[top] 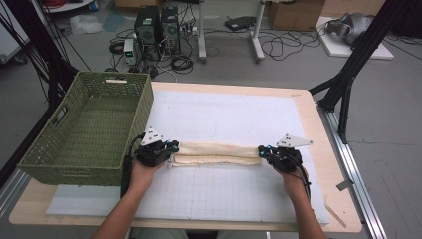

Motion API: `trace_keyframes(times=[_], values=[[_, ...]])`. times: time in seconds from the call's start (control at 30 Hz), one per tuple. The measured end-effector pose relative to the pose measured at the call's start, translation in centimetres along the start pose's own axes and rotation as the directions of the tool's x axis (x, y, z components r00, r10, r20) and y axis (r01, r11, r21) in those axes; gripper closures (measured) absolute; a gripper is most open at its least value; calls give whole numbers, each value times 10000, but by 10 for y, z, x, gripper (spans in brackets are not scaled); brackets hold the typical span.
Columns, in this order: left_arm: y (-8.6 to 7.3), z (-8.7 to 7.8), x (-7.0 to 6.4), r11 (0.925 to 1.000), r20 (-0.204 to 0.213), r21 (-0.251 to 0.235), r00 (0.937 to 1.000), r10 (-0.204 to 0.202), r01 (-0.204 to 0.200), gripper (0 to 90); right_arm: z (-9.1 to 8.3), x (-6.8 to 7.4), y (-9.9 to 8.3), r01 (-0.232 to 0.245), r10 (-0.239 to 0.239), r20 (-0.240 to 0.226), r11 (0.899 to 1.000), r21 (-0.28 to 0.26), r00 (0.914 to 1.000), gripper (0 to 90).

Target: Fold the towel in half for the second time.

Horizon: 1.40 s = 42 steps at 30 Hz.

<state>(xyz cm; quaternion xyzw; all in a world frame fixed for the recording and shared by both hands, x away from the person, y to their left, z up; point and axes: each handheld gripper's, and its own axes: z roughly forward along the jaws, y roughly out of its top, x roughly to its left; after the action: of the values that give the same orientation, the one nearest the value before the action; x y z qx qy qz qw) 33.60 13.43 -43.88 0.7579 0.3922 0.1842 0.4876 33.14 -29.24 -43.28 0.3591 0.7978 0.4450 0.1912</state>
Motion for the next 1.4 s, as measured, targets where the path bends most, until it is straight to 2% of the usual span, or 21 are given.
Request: trace_keyframes(times=[0.2, 0.3, 0.37, 0.4, 0.5, 0.53, 0.67, 0.8, 0.97, 1.03, 1.1, 1.2, 1.3, 1.37, 1.4], values=[[-10, 0, -2, 9995, -95, 286, 9999, -101, 104, 796, 0, 5, -2, 101, -100, -87, 9998, 169, 9999, 859], [-10, -2, -1, 9982, -198, 361, 9987, -470, 477, 669, 1, 6, -4, 206, -204, -120, 9996, 184, 9997, 857], [-7, -5, -3, 9973, -233, 165, 9972, -708, 712, 581, 1, 7, -4, 267, -262, -169, 9992, 310, 9995, 856], [-4, -7, -4, 9963, -111, -1, 9962, -861, 861, 543, 1, 8, -4, 326, -321, -176, 9989, 327, 9993, 855], [5, -14, -8, 9953, 156, -468, 9963, -841, 847, 541, 0, 9, -5, 347, -341, -199, 9990, 283, 9992, 855], [8, -15, -9, 9935, 264, -628, 9952, -939, 954, 542, 0, 9, -5, 341, -336, -207, 9990, 280, 9992, 855], [18, -24, -9, 9762, 610, -1591, 9883, -1396, 1477, 562, -2, 11, -5, 409, -404, -203, 9989, 240, 9990, 853], [20, -26, -8, 9744, 724, -1641, 9870, -1433, 1535, 571, -3, 13, -6, 538, -529, -259, 9980, 320, 9983, 852], [25, -29, -9, 9659, 918, -1882, 9824, -1628, 1777, 587, -4, 14, -7, 565, -556, -291, 9978, 336, 9980, 851], [29, -32, -10, 9605, 965, -2102, 9815, -1655, 1826, 591, -5, 15, -7, 577, -565, -333, 9977, 348, 9978, 851], [34, -34, -10, 9590, 998, -2211, 9823, -1584, 1771, 599, -5, 15, -7, 673, -660, -351, 9970, 372, 9972, 851], [37, -30, -9, 9675, 912, -1893, 9841, -1527, 1677, 613, -5, 16, -7, 630, -618, -332, 9974, 353, 9975, 849], [34, -18, -11, 9813, 781, -1269, 9876, -1359, 1451, 641, -4, 16, -7, 715, -703, -330, 9967, 392, 9970, 848], [32, -10, -10, 9827, 582, -1160, 9887, -1383, 1443, 650, -4, 16, -7, 776, -762, -335, 9961, 422, 9965, 847], [32, -8, -9, 9799, 519, -1257, 9874, -1496, 1551, 651, -5, 17, -7, 793, -779, -324, 9960, 424, 9964, 847]])
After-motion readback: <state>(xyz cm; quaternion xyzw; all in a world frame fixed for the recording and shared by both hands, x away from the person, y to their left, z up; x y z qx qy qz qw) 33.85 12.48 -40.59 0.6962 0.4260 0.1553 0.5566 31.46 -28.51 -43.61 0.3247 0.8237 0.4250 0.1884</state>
